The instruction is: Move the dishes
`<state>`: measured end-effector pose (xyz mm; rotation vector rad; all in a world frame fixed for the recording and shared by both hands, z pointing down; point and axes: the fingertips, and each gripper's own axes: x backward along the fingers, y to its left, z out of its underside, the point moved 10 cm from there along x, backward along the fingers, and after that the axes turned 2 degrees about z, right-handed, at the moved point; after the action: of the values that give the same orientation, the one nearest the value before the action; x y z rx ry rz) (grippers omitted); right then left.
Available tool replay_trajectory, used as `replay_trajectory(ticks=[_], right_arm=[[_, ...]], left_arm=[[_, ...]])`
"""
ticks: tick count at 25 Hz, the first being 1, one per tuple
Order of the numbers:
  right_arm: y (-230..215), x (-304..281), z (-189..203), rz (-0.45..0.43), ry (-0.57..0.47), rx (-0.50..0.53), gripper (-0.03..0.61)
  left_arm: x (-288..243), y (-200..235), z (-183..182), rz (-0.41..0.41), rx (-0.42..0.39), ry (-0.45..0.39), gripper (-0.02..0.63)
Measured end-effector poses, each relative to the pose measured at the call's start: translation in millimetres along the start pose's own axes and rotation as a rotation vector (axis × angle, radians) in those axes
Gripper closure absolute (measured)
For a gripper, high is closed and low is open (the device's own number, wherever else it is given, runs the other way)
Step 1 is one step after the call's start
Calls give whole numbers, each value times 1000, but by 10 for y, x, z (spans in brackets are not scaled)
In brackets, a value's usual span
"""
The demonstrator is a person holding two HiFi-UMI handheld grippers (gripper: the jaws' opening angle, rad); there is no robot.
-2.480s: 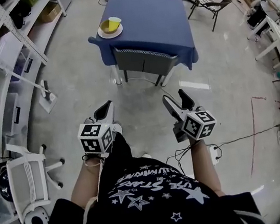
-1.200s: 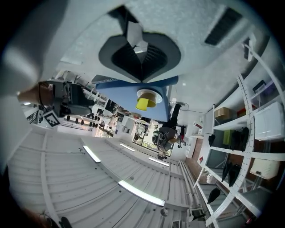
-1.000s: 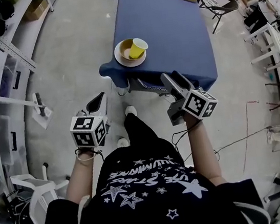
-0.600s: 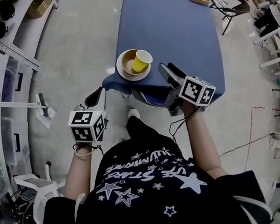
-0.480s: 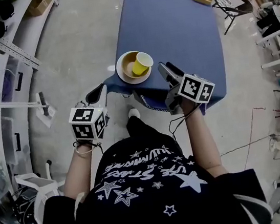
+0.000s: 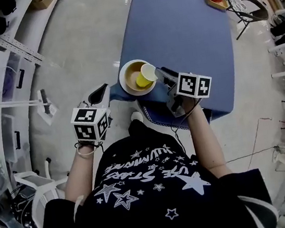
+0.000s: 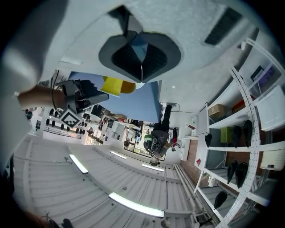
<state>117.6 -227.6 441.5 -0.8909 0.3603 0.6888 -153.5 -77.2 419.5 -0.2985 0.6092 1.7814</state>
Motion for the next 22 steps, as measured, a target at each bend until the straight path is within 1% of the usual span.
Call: replay_trajectory(ticks=[5, 9, 12, 15, 22], right_arm=[[-51, -142, -8, -50, 62, -19, 450], [-79, -179, -6, -57, 84, -15, 551], [-77, -168, -23, -68, 90, -12, 552], [-57, -128, -53, -82, 74, -15, 554], [45, 59, -314, -121, -27, 6, 558]], left_arm=[[-78, 43, -32, -15, 7, 11, 592], [-130, 25, -27, -19, 7, 20, 593], [-154, 2, -38, -18, 3, 24, 593], [-161, -6, -47, -20, 0, 26, 592], [-175, 34, -122, -41, -8, 15, 593]])
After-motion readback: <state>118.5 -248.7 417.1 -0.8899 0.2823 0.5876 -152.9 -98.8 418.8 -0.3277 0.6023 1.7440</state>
